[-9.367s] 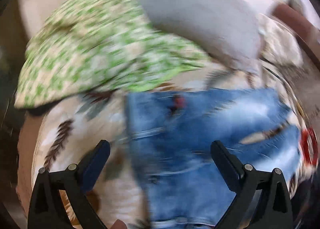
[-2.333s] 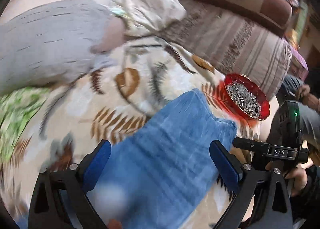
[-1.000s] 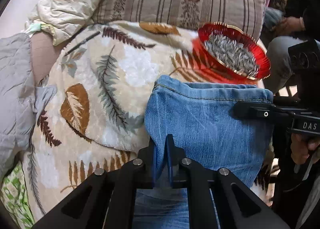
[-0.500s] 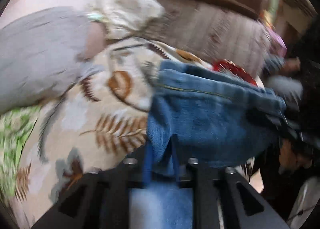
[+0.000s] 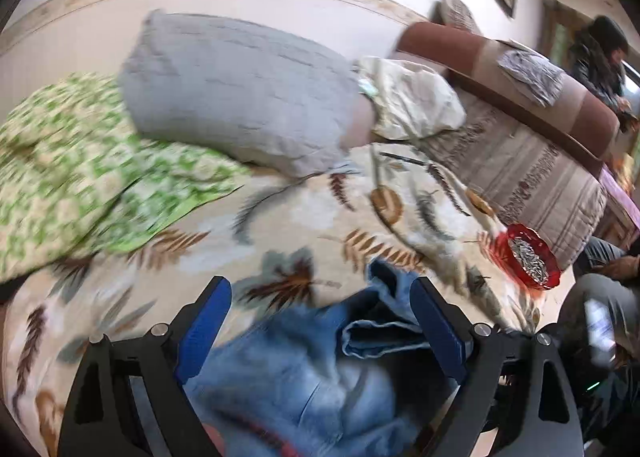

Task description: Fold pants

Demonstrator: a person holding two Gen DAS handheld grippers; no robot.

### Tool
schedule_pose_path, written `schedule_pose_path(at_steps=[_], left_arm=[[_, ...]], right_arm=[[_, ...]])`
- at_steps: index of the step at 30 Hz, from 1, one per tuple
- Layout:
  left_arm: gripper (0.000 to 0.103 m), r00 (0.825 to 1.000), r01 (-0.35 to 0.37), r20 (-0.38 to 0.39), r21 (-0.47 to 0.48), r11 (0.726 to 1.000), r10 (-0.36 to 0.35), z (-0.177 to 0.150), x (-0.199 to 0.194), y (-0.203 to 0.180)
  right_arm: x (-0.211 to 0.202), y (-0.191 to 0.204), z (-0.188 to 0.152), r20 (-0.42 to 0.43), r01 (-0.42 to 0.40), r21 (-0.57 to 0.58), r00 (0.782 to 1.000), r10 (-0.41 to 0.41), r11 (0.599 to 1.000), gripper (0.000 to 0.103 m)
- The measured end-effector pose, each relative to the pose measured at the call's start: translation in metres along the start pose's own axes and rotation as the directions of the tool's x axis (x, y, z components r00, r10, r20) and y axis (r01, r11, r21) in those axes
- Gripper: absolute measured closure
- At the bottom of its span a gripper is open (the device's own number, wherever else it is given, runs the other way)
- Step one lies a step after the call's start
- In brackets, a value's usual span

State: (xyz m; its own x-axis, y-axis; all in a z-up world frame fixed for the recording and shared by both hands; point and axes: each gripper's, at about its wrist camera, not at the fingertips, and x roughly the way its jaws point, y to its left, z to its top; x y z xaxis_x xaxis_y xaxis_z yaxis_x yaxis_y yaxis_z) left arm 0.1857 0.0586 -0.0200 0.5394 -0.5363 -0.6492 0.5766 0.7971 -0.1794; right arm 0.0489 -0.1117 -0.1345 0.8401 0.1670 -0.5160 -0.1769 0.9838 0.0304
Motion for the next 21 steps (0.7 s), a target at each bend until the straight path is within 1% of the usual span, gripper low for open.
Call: schedule_pose_path(at_steps=[2,3,6,8,9,10,12,13,15,16,17,18,21], left_arm=[[0.012,1.000,-0.023,0.001,-0.013,1.000,0.023,-0.012,-0.009,0.005],[0.012,0.999,-0.036,0.003,-0.014,0.999,0.036,-0.019,-0.014,0.006],[0.012,0.998,-0.062,0.011,-0.029,0.998,0.062,-0.038,-0.030,0.008],[0.012,0.998,-0.065,0.022,-0.048,0.997,0.066,-0.046,-0.040,0.009],[0.009,0.997,-0.072,0.018,-0.048,0.996,0.073,-0.049,-0.044,0.009],[0.008,0.997,-0.078,0.023,-0.053,0.996,0.079,-0.051,-0.048,0.009],[0.007,0.995,-0.082,0.042,-0.064,0.995,0.085,-0.054,-0.057,0.008],[0.007,0.995,-0.084,0.049,-0.068,0.994,0.087,-0.055,-0.061,0.007],[0.007,0.992,-0.097,0.068,-0.088,0.991,0.104,-0.056,-0.070,0.005],[0.007,0.991,-0.098,0.080,-0.105,0.990,0.107,-0.056,-0.075,0.004],[0.006,0.990,-0.100,0.087,-0.115,0.988,0.110,-0.056,-0.078,0.003],[0.004,0.988,-0.105,0.099,-0.132,0.986,0.118,-0.057,-0.084,0.001],[0.004,0.980,-0.129,0.126,-0.189,0.973,0.154,-0.064,-0.097,-0.006]], right_arm=[[0.014,0.013,-0.012,-0.058,-0.015,-0.037,0.998,0.013,0.999,0.087],[0.022,0.018,-0.020,-0.100,-0.024,-0.055,0.995,0.019,0.998,0.087],[0.048,0.019,-0.044,-0.231,-0.049,-0.062,0.972,0.034,0.997,0.087],[0.046,0.018,-0.047,-0.217,-0.044,-0.081,0.976,0.026,0.996,0.085],[0.047,0.017,-0.046,-0.227,-0.043,-0.074,0.974,0.025,0.996,0.083],[0.047,0.016,-0.044,-0.241,-0.043,-0.073,0.970,0.025,0.996,0.079],[0.042,0.015,-0.041,-0.242,-0.058,-0.080,0.969,0.037,0.995,0.075],[0.035,0.014,-0.037,-0.235,-0.061,-0.091,0.971,0.038,0.994,0.068],[0.016,0.014,-0.028,-0.206,-0.073,-0.102,0.977,0.051,0.992,0.042],[0.001,0.014,-0.021,-0.169,-0.077,-0.103,0.984,0.059,0.992,0.025],[-0.013,0.011,-0.014,-0.125,-0.080,-0.107,0.990,0.066,0.991,0.022],[-0.023,0.011,-0.008,-0.098,-0.078,-0.117,0.993,0.067,0.990,0.022],[-0.051,0.003,0.009,-0.041,-0.099,-0.148,0.995,0.093,0.984,0.017]])
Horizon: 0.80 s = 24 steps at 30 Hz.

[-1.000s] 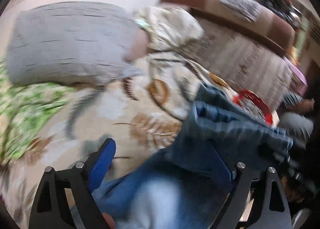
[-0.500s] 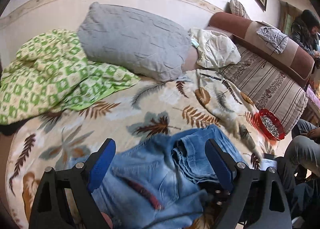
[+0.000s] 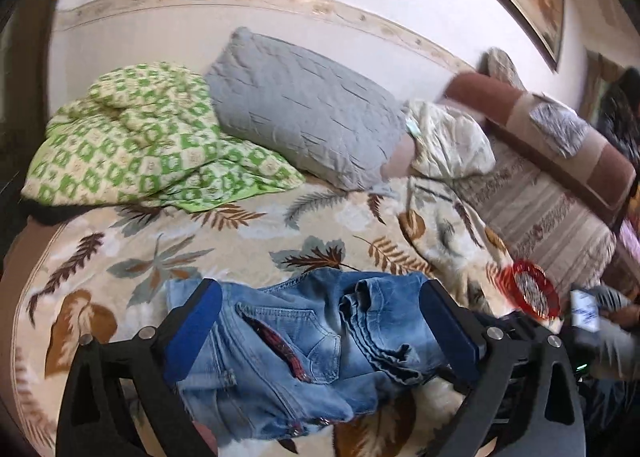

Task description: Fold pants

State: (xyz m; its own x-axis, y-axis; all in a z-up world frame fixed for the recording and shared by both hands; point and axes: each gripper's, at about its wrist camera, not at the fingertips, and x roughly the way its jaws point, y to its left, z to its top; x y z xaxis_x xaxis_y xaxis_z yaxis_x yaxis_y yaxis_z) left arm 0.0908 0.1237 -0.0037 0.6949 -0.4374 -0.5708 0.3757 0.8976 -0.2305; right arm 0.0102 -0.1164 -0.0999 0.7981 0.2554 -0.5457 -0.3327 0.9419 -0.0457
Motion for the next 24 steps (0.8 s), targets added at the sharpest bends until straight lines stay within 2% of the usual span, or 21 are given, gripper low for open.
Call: schedule_pose_path(at_steps=[2,4,6,8,10,13,16,17,18,22,23,24], left_arm=[[0.004,1.000,-0.016,0.019,-0.046,0.999,0.017,-0.009,-0.009,-0.001],[0.004,0.998,-0.046,0.033,-0.094,0.994,0.050,-0.027,-0.016,-0.002],[0.004,0.996,-0.076,0.029,-0.122,0.990,0.080,-0.044,-0.018,-0.003],[0.004,0.995,-0.092,0.027,-0.170,0.981,0.098,-0.065,-0.018,-0.001],[0.004,0.995,-0.093,0.023,-0.223,0.970,0.101,-0.083,-0.016,0.003],[0.004,0.996,-0.079,0.016,-0.325,0.942,0.089,-0.110,-0.008,0.013],[0.004,0.994,-0.077,0.040,-0.422,0.903,0.104,-0.132,-0.004,0.024],[0.004,0.993,-0.082,0.041,-0.449,0.890,0.112,-0.137,-0.003,0.028],[0.004,0.992,-0.087,0.043,-0.468,0.879,0.121,-0.141,-0.002,0.032],[0.004,0.991,-0.077,0.050,-0.551,0.831,0.125,-0.153,0.006,0.048],[0.004,0.991,-0.070,0.052,-0.578,0.813,0.122,-0.156,0.010,0.052],[0.004,0.991,-0.066,0.052,-0.596,0.801,0.121,-0.158,0.013,0.055]], right_arm=[[-0.013,-0.008,0.010,0.025,-0.027,-0.009,0.999,0.028,1.000,0.010],[-0.017,-0.019,0.022,0.020,-0.099,-0.019,0.995,0.100,0.995,0.010],[-0.017,-0.027,0.031,0.015,-0.129,-0.032,0.991,0.130,0.991,0.010],[-0.012,-0.035,0.044,-0.006,-0.186,-0.055,0.983,0.185,0.981,0.010],[-0.001,-0.039,0.060,-0.039,-0.271,-0.085,0.963,0.268,0.959,0.010],[0.022,-0.038,0.089,-0.124,-0.406,-0.125,0.912,0.392,0.905,0.010],[0.055,-0.028,0.115,-0.241,-0.544,-0.157,0.831,0.502,0.825,0.010],[0.065,-0.023,0.121,-0.267,-0.570,-0.169,0.812,0.519,0.804,0.010],[0.079,-0.017,0.131,-0.313,-0.615,-0.174,0.775,0.549,0.770,0.010],[0.127,0.005,0.153,-0.445,-0.712,-0.156,0.669,0.595,0.684,0.010],[0.139,0.012,0.157,-0.475,-0.722,-0.167,0.656,0.587,0.672,0.010],[0.152,0.021,0.160,-0.515,-0.737,-0.170,0.632,0.578,0.654,0.010]])
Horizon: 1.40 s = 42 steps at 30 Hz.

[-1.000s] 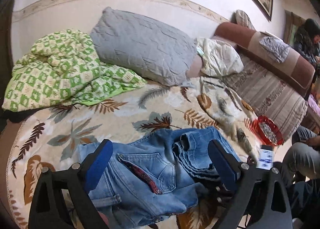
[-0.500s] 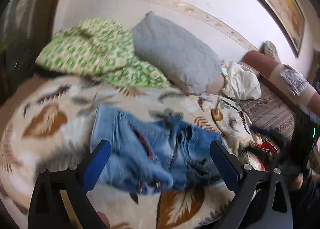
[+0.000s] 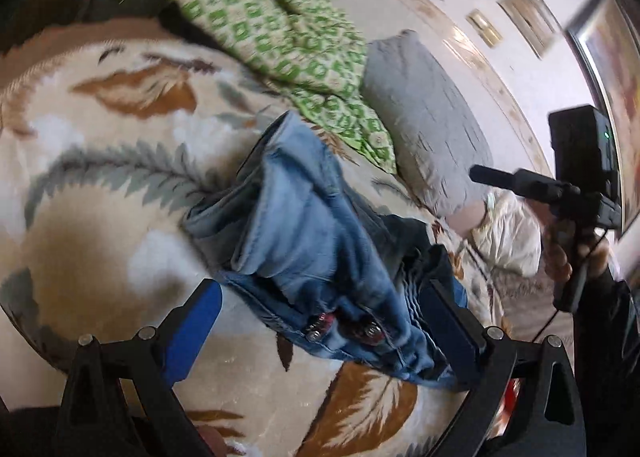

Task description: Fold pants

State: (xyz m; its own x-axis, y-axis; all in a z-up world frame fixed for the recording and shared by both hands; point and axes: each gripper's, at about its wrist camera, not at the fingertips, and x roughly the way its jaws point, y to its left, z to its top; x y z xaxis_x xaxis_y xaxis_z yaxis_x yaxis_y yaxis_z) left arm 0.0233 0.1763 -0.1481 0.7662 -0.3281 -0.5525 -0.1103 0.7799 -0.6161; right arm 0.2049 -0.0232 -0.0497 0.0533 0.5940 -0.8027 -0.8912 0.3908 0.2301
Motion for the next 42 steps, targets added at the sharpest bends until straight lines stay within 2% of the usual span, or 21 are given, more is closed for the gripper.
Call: schedule_pose_path(at_steps=[5,9,15,20,21,23,24,25,26,27,28,30,34,37,42], left_arm=[[0.004,1.000,0.019,-0.004,-0.118,0.993,-0.020,0.002,0.020,0.020],[0.004,0.999,0.048,-0.002,-0.203,0.978,-0.049,0.003,0.033,0.034],[0.004,0.997,0.049,0.064,-0.211,0.976,-0.036,0.004,0.035,0.036],[0.004,0.996,0.042,0.086,-0.197,0.980,-0.025,0.002,0.036,0.034],[0.004,0.996,0.042,0.086,-0.198,0.979,-0.026,0.002,0.036,0.035],[0.006,0.997,0.034,0.081,-0.196,0.980,-0.018,0.002,0.038,0.035],[0.011,0.997,0.025,0.080,-0.196,0.980,-0.009,0.001,0.037,0.035],[0.015,0.997,0.011,0.077,-0.196,0.981,0.004,0.001,0.036,0.036],[0.029,0.997,-0.011,0.072,-0.197,0.980,0.025,0.001,0.036,0.037],[0.040,0.997,-0.025,0.066,-0.204,0.979,0.040,0.000,0.036,0.039],[0.045,0.997,-0.030,0.063,-0.211,0.977,0.044,0.000,0.035,0.041],[0.061,0.997,-0.030,0.061,-0.192,0.981,0.042,-0.001,0.033,0.038],[0.066,0.994,-0.054,0.086,-0.112,0.992,0.064,-0.001,0.024,0.020],[0.067,0.989,-0.093,0.119,-0.002,0.996,0.092,-0.001,0.013,-0.006],[0.067,0.973,-0.173,0.183,0.187,0.967,0.139,-0.007,-0.003,-0.060]], right_arm=[[0.049,-0.015,0.037,-0.155,-0.023,-0.035,0.988,0.018,0.999,0.010],[0.080,-0.030,0.061,-0.210,-0.041,-0.021,0.977,0.035,0.999,0.010],[0.137,-0.059,0.087,-0.283,-0.045,0.030,0.958,0.052,0.999,0.010],[0.183,-0.062,0.091,-0.353,-0.076,0.034,0.932,0.083,0.997,0.011],[0.190,-0.062,0.090,-0.365,-0.077,0.030,0.927,0.083,0.997,0.012],[0.203,-0.060,0.090,-0.386,-0.088,0.031,0.918,0.093,0.996,0.029],[0.208,-0.057,0.091,-0.387,-0.080,0.019,0.918,0.081,0.997,0.033],[0.210,-0.054,0.092,-0.384,-0.069,0.004,0.921,0.066,0.998,0.042],[0.211,-0.051,0.092,-0.386,-0.063,-0.008,0.921,0.056,0.998,0.052],[0.210,-0.047,0.093,-0.389,-0.043,-0.033,0.921,0.027,0.999,0.056],[0.209,-0.045,0.094,-0.389,-0.031,-0.045,0.921,0.012,0.999,0.063],[0.201,-0.044,0.095,-0.385,-0.017,-0.054,0.923,-0.005,0.998,0.070],[0.174,-0.033,0.095,-0.352,0.004,-0.095,0.935,-0.038,0.995,0.076],[0.147,-0.024,0.094,-0.312,0.021,-0.116,0.948,-0.057,0.993,0.078],[0.084,-0.016,0.081,-0.202,0.050,-0.118,0.977,-0.074,0.992,0.079]])
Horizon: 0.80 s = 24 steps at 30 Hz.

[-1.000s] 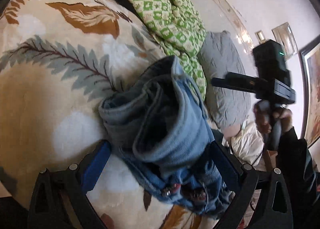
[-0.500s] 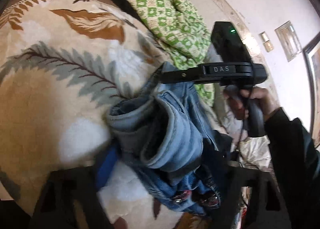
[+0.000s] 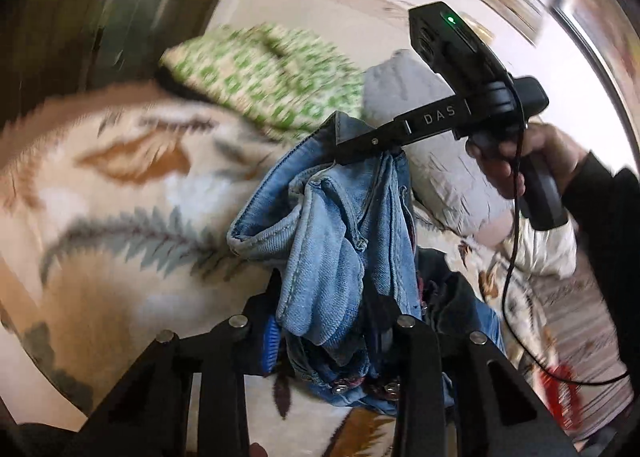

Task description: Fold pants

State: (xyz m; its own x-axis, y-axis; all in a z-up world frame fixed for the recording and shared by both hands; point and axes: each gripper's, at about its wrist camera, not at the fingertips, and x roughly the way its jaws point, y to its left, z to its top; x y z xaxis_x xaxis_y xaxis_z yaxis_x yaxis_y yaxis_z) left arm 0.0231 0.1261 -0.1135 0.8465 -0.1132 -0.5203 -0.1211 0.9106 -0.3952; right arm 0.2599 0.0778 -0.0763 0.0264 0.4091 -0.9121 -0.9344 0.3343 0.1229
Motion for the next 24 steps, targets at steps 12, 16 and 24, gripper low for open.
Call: schedule_pose_path(at_steps=[12,16,24], left_arm=[[0.068,0.999,0.044,0.004,0.395,0.918,-0.050,-0.014,-0.007,-0.139],[0.068,0.999,0.049,-0.027,0.490,0.870,-0.040,-0.033,0.007,-0.180],[0.072,0.991,0.074,-0.131,0.662,0.746,0.018,-0.097,0.049,-0.226]], right_arm=[[-0.106,-0.050,-0.164,0.222,0.014,0.264,0.972,-0.075,0.964,0.079],[-0.110,-0.076,-0.222,0.254,-0.012,0.368,0.963,-0.088,0.930,0.079],[-0.076,-0.112,-0.307,0.150,-0.001,0.587,0.983,-0.107,0.810,0.067]])
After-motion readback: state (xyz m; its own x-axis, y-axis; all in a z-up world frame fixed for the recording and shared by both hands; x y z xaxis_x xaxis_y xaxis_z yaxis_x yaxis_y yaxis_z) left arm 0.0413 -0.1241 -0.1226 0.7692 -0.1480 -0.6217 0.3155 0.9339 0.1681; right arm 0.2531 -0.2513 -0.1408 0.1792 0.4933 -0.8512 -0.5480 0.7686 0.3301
